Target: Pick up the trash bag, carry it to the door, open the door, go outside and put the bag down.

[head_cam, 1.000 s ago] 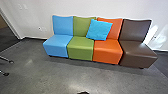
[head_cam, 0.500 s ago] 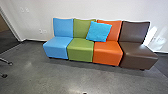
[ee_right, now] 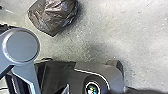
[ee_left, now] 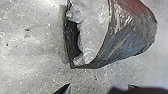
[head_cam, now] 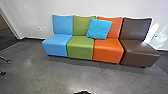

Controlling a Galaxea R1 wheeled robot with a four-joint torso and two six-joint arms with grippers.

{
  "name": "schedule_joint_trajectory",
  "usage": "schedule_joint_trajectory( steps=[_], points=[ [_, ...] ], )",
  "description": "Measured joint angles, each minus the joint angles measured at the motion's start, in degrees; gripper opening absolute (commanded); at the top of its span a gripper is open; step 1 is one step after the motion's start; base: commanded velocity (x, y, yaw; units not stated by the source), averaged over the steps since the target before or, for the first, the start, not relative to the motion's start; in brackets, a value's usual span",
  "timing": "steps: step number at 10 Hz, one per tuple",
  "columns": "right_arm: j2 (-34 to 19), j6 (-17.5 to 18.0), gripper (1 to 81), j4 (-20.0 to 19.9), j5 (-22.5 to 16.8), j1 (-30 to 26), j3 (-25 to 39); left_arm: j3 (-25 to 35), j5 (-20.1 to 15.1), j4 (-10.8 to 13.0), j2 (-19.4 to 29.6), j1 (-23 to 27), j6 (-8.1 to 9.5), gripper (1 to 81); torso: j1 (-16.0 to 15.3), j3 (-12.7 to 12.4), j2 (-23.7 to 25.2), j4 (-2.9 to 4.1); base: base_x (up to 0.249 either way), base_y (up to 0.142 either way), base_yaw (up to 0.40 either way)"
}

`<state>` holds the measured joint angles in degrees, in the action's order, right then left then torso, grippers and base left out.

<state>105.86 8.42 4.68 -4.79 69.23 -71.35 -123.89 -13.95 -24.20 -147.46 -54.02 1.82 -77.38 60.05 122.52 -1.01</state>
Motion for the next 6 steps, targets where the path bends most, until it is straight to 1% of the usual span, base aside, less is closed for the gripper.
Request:
schedule_joint_trajectory(
  steps=[2,3,5,6],
  points=[
    [0.61,0.04,81.1,0.0,-0.17,-0.3,0.0,0.05,-0.74,-0.07,0.18,0.71,0.0,81.1,-2.6,3.87,4.11,0.0,0.0,0.0,0.0],
    [0.61,0.06,81.1,0.0,-0.2,-0.33,-0.01,0.05,-1.35,-0.27,0.51,2.12,0.0,81.1,-3.56,5.09,5.57,0.0,0.0,0.0,0.0],
    [0.54,0.11,81.1,-0.11,-0.28,-0.46,-0.12,0.05,-3.5,-0.72,1.21,6.53,0.0,81.1,-5.61,5.96,8.81,0.0,0.0,0.0,0.0],
    [0.61,0.15,81.1,-0.13,-0.17,-0.49,-0.11,0.09,-5.42,-1.01,1.23,8.51,0.0,81.1,-6.84,6.05,10.78,0.0,0.0,0.0,0.0]
  ],
)
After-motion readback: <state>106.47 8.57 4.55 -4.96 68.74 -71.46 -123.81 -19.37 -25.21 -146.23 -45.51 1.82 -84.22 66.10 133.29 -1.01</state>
